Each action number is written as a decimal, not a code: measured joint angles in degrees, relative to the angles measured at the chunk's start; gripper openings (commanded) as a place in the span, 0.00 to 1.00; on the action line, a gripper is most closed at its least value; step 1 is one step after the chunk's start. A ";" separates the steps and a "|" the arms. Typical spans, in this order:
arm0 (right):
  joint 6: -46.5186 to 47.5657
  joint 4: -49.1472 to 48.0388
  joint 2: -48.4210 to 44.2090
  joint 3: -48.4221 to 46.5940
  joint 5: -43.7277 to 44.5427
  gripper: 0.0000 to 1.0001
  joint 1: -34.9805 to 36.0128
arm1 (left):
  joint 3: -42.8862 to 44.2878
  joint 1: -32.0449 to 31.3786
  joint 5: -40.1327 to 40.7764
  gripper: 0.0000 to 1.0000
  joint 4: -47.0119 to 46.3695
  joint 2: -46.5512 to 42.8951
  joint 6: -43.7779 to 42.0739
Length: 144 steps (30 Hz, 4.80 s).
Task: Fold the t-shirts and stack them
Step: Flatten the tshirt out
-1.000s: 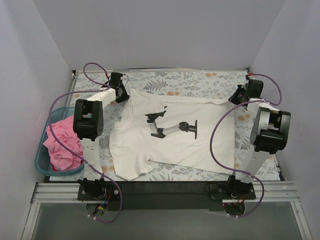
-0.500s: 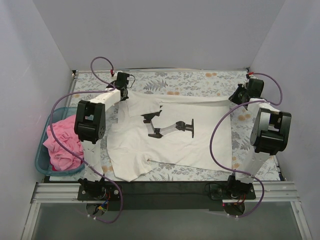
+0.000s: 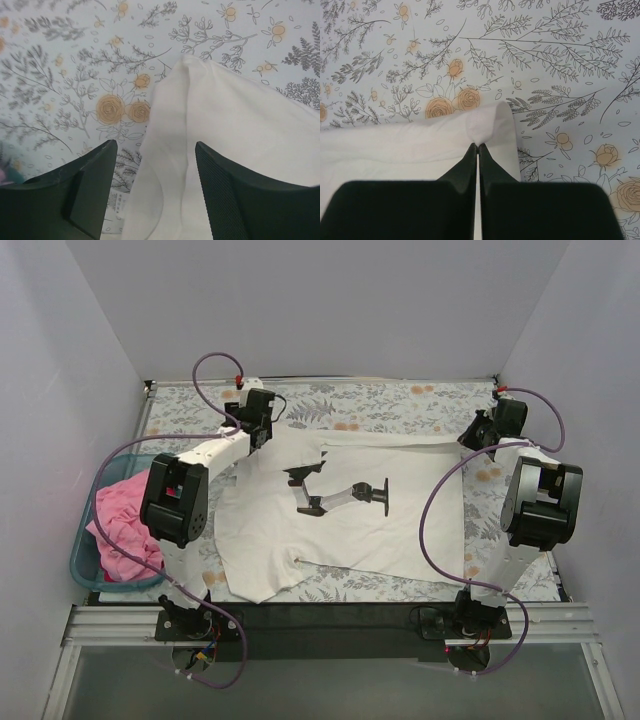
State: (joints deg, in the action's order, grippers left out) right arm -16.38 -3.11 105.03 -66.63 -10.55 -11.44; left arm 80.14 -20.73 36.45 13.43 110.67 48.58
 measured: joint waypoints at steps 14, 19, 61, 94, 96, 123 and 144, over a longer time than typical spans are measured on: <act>0.07 0.04 0.00 0.00 0.09 0.01 0.00 | -0.68 14.53 -27.74 0.57 2.91 5.49 15.23; 0.07 0.04 0.00 0.07 0.09 0.01 0.00 | -0.37 13.38 -31.43 0.49 2.67 6.69 16.26; 0.13 3.50 0.00 -0.85 5.90 0.01 -0.59 | -13.11 7.06 -16.04 0.49 2.25 -10.62 15.89; -0.33 10.75 1.97 -5.20 8.59 0.01 -3.96 | -47.45 9.40 -23.32 0.39 12.28 -39.21 38.07; -0.15 10.80 1.97 -5.42 7.56 0.01 -3.85 | -45.40 9.42 -22.43 0.41 13.22 -37.59 37.11; -0.44 10.91 1.97 -6.64 2.84 0.01 -1.49 | -9.53 2.89 -37.35 0.42 8.92 -3.06 27.23; -0.42 11.15 1.97 -5.79 2.89 0.01 -1.49 | -6.45 1.16 -37.55 0.30 10.10 0.63 25.77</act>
State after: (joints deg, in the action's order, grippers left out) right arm -16.80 8.03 107.00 -72.42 -7.66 -12.93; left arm 73.69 -19.57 -1.10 23.53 111.31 74.35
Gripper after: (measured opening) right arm 0.021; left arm 0.302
